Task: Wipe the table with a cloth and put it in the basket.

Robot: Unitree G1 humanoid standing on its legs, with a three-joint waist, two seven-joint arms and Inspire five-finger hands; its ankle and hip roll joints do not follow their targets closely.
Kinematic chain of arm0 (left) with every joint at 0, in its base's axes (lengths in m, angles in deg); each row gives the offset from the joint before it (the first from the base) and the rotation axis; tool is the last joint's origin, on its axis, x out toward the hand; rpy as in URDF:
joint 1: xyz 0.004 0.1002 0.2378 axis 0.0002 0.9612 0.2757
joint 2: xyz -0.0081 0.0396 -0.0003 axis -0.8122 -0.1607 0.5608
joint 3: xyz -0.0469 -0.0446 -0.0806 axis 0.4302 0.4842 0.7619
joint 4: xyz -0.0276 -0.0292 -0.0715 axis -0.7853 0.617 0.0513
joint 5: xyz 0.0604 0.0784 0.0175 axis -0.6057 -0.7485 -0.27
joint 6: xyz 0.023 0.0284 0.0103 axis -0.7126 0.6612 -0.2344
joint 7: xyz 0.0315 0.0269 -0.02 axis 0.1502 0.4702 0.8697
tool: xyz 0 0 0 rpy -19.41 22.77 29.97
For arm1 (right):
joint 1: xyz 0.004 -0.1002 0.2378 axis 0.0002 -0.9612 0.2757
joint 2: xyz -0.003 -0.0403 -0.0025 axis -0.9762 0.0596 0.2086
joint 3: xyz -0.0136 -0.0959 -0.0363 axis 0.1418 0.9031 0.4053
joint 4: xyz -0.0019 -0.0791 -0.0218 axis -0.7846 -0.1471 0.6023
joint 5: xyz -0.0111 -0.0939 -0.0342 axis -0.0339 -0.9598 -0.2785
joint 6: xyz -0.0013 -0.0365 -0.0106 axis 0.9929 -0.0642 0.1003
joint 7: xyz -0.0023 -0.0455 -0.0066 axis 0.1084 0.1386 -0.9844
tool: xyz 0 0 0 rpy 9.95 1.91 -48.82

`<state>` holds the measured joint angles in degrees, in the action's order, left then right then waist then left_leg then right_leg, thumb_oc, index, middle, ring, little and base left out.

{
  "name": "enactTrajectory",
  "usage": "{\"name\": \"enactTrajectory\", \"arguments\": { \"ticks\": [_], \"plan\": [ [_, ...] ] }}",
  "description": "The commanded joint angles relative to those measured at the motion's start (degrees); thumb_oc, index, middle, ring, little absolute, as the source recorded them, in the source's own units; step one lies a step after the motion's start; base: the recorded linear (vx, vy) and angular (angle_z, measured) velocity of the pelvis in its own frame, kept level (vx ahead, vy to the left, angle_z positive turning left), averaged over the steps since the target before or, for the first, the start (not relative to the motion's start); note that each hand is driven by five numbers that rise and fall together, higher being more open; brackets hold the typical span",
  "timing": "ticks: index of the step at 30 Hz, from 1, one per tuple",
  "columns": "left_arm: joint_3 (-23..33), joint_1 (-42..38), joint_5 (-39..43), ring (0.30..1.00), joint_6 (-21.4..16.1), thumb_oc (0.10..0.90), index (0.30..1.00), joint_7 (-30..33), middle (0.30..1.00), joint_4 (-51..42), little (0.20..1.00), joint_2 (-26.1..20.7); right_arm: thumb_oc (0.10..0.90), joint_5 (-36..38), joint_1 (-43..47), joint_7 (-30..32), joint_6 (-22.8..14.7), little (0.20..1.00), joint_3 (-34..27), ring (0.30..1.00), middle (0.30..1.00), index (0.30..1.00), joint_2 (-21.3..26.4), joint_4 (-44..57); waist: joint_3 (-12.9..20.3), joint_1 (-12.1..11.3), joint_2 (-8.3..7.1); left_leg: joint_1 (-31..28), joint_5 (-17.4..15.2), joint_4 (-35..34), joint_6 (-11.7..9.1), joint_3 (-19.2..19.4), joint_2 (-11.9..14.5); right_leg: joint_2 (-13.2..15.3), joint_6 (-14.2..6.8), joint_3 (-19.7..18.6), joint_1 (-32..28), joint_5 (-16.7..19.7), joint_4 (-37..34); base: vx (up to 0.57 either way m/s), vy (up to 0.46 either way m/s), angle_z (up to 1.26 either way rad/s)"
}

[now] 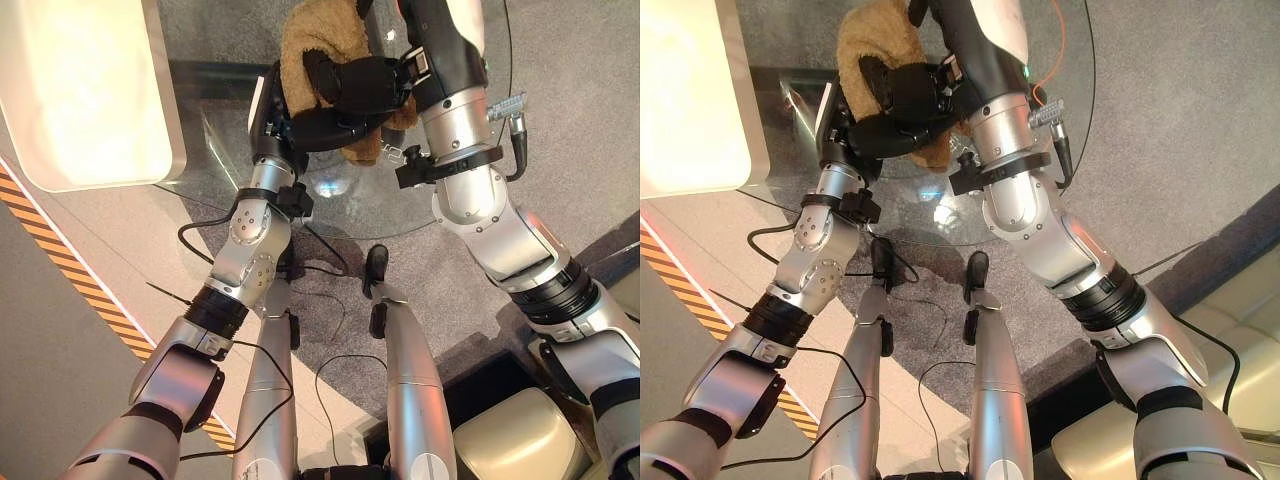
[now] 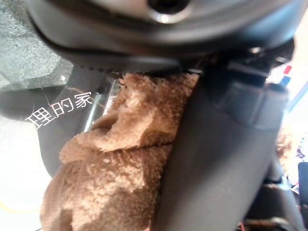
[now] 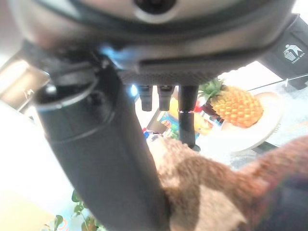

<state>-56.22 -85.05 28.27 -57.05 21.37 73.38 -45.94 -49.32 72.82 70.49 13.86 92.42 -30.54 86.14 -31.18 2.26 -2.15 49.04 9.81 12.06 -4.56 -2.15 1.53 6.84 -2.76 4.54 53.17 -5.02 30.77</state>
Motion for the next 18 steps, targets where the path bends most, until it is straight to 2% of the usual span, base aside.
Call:
{"name": "enactTrajectory", "arguments": {
  "ticks": [1,8,12,18],
  "plan": [
    [-1.57,-0.60,-0.32,0.300,-5.31,0.100,0.300,-6.21,0.300,-5.17,0.200,3.30,0.800,-1.10,14.11,7.51,-4.69,0.900,-8.96,0.900,0.900,0.900,-0.26,9.49,1.38,-0.70,-1.63,-2.60,-8.11,6.73,4.16,5.00,-3.71,-5.73,-0.30,1.39,-6.47,7.00,-12.15,0.00,0.000,0.00],
    [-1.51,-0.64,2.47,0.300,-5.30,0.100,0.300,-7.10,0.300,-4.76,0.200,3.41,0.800,-0.45,14.79,7.72,-4.35,0.900,-8.67,0.900,0.900,0.900,0.27,8.61,1.38,-0.69,-1.86,-2.88,-8.19,6.61,4.11,5.06,-3.64,-5.74,-0.30,1.45,-6.81,7.05,-12.40,0.00,0.000,0.00],
    [-1.09,-0.32,4.31,0.300,-5.34,0.100,0.300,-7.69,0.300,-4.55,0.200,3.19,0.800,2.30,15.10,7.81,-4.17,0.900,-8.59,0.900,0.900,0.900,0.83,8.20,1.38,-0.75,-2.21,-3.03,-8.31,6.77,4.08,5.07,-3.63,-5.79,-0.23,1.56,-7.12,7.11,-12.59,0.00,0.000,0.00],
    [-0.55,-0.53,4.57,0.300,-5.48,0.100,0.300,-7.46,0.300,-4.23,0.200,2.64,0.800,3.64,15.12,5.59,-2.76,0.900,-8.86,0.900,0.900,0.900,1.72,7.89,1.38,-0.63,-2.67,-2.85,-8.50,7.18,4.02,4.99,-3.46,-5.86,-0.16,1.60,-7.11,7.03,-12.40,0.00,0.000,0.00]
  ]
}}
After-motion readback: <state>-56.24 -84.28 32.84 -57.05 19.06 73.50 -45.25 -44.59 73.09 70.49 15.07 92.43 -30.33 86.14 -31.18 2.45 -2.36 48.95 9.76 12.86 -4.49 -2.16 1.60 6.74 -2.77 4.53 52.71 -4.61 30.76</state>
